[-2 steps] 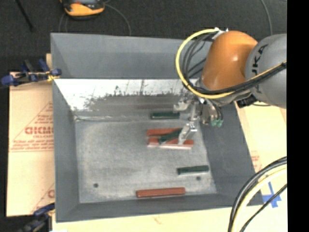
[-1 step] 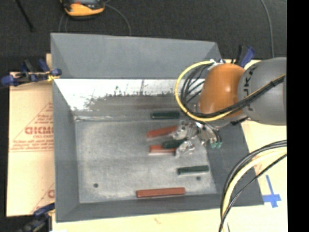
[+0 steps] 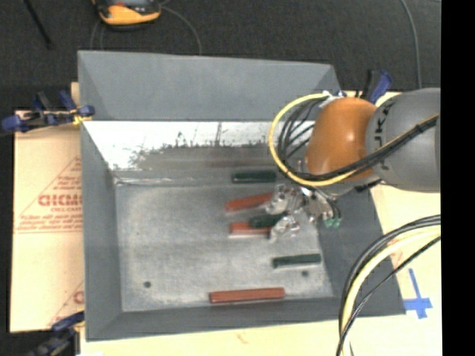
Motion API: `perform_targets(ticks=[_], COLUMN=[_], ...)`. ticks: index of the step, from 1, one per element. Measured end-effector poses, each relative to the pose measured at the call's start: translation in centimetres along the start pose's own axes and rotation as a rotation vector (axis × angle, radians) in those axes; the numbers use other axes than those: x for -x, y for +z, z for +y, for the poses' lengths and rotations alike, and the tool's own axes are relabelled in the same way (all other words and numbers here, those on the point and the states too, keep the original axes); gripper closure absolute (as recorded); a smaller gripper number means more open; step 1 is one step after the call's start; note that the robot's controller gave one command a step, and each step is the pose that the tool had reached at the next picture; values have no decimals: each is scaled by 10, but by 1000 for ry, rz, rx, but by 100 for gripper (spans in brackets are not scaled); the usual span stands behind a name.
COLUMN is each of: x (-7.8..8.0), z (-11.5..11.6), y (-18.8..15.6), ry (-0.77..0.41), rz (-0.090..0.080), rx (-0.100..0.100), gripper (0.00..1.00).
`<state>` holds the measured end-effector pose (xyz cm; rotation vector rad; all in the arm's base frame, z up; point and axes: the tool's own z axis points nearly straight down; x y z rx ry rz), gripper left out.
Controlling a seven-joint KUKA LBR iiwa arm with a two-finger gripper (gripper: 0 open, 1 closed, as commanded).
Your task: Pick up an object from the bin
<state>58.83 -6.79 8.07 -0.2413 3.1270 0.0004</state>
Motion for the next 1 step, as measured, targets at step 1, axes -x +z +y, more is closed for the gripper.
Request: perform_targets(ticks=[1], x=[-15], z=[-12], y=[-151], ry=[-90], rz=[-4], rx=[-3], gripper=[100])
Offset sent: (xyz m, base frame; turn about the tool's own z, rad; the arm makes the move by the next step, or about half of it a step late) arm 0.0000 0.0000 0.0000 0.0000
